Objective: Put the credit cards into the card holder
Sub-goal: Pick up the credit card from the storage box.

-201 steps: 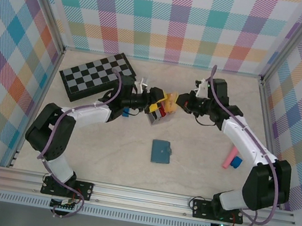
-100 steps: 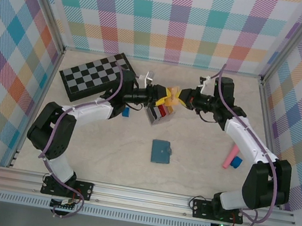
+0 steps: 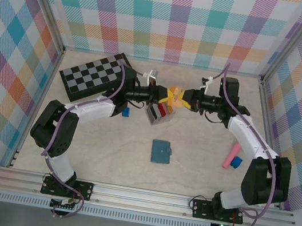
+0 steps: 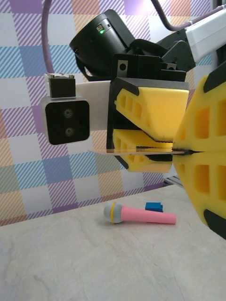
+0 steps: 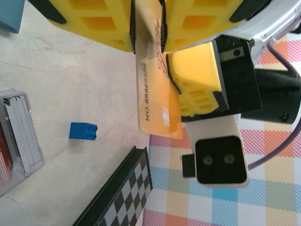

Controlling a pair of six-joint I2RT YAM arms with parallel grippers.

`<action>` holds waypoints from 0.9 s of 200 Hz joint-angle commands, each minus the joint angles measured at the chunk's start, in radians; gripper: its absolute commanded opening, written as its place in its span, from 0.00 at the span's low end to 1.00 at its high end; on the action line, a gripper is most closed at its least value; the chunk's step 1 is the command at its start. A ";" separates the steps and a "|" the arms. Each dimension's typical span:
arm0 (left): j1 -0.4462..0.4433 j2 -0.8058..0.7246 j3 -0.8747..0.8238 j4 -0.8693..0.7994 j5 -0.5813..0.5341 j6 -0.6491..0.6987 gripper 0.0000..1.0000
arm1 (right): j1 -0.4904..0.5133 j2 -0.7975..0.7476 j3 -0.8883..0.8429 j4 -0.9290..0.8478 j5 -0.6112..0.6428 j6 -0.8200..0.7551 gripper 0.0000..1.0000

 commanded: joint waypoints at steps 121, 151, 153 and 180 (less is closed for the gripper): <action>-0.003 -0.096 0.053 -0.669 -0.245 0.355 0.59 | 0.054 -0.110 -0.004 -0.338 0.335 -0.386 0.05; -0.018 -0.200 -0.121 -0.709 -0.461 0.288 0.61 | 0.208 -0.170 -0.068 -0.464 0.651 -0.448 0.05; -0.021 -0.207 -0.135 -0.709 -0.473 0.284 0.61 | 0.217 -0.169 -0.068 -0.475 0.652 -0.445 0.05; -0.074 -0.290 -0.250 -0.737 -0.566 0.259 0.64 | 0.380 -0.140 -0.116 -0.492 0.713 -0.378 0.05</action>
